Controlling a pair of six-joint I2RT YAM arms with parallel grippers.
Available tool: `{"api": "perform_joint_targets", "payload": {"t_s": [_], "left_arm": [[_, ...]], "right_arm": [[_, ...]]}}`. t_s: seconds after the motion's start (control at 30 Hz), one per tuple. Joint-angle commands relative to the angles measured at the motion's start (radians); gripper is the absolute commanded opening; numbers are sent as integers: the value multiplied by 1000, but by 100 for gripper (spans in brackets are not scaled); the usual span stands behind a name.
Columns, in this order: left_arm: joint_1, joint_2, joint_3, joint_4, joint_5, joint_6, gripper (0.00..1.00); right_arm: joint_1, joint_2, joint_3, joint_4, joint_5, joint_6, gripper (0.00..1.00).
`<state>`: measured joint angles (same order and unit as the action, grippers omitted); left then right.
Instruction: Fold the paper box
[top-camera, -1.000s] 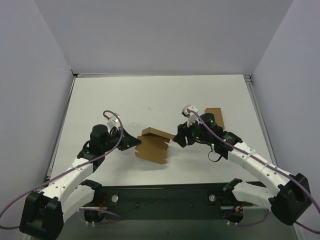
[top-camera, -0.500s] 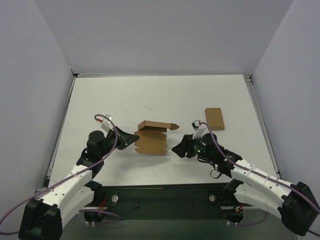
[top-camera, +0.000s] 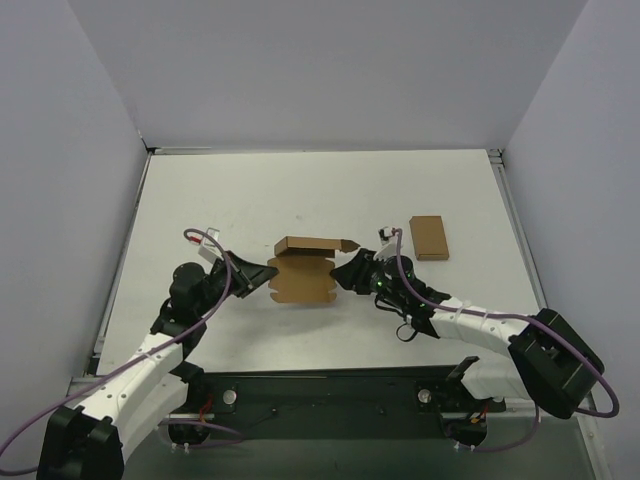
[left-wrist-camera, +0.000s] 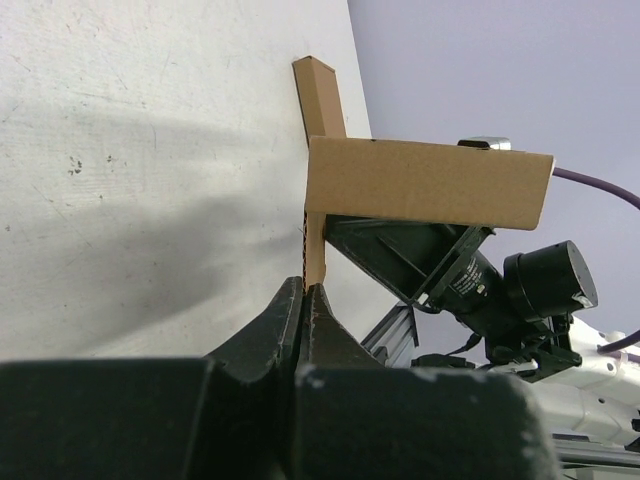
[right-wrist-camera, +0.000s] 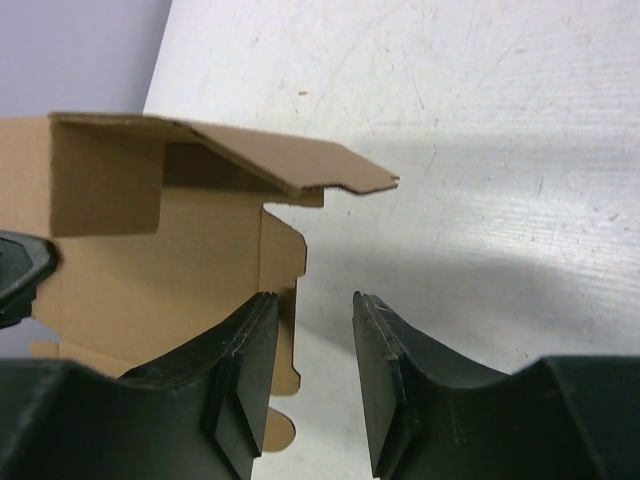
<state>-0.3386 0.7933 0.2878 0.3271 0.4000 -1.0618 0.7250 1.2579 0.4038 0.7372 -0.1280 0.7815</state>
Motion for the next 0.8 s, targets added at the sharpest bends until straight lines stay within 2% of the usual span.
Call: {"api": "perform_joint_targets", "payload": {"t_s": [0.0, 0.27, 0.77], "left_arm": [[1, -29, 13, 66, -4, -24, 0], [1, -46, 4, 66, -3, -35, 0], [1, -40, -10, 93, -4, -46, 0]], "right_arm": [[-22, 0, 53, 155, 80, -1, 37], [-93, 67, 72, 238, 8, 53, 39], [-90, 107, 119, 277, -70, 93, 38]]}}
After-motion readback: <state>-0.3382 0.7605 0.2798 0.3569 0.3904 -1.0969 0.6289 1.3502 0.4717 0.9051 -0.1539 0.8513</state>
